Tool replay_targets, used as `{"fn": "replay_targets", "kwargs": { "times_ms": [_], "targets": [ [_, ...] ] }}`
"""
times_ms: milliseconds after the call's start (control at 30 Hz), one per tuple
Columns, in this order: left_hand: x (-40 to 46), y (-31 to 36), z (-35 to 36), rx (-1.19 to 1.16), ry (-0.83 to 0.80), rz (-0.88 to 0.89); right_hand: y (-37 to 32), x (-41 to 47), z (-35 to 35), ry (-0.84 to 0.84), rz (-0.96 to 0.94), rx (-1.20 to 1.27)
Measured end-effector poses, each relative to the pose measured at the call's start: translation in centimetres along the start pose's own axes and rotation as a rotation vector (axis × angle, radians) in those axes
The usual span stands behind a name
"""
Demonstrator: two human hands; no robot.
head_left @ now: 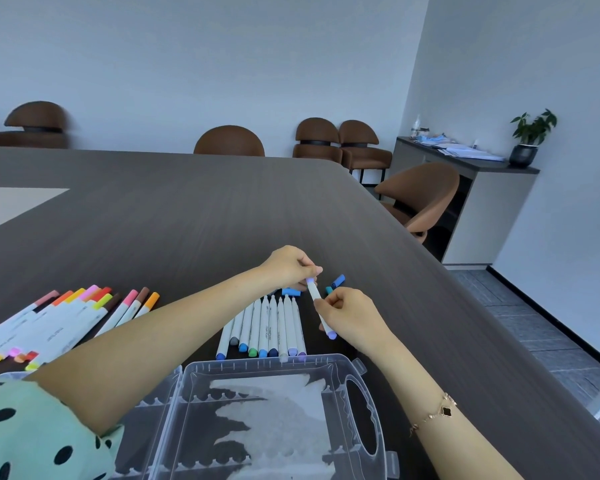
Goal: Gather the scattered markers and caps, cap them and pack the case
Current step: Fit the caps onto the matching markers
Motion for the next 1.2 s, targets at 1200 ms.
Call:
{"fn": "replay_targets", "kwargs": {
  "times_ms": [1200],
  "targets": [
    [0.3,-3.4,-6.1,0.492,0.076,0.040,-1.9,-1.3,2.1,0.030,-0.177,-0.597]
  ]
}}
Point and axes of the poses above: each hand's wrist, its own x-axis towards the middle knuckle, its own z-axis out of the palm, y = z × x, the point moved 4 cm from there along x, towards the middle knuckle, and after that the axes turned 4 degrees about -y, right-handed, at the moved point
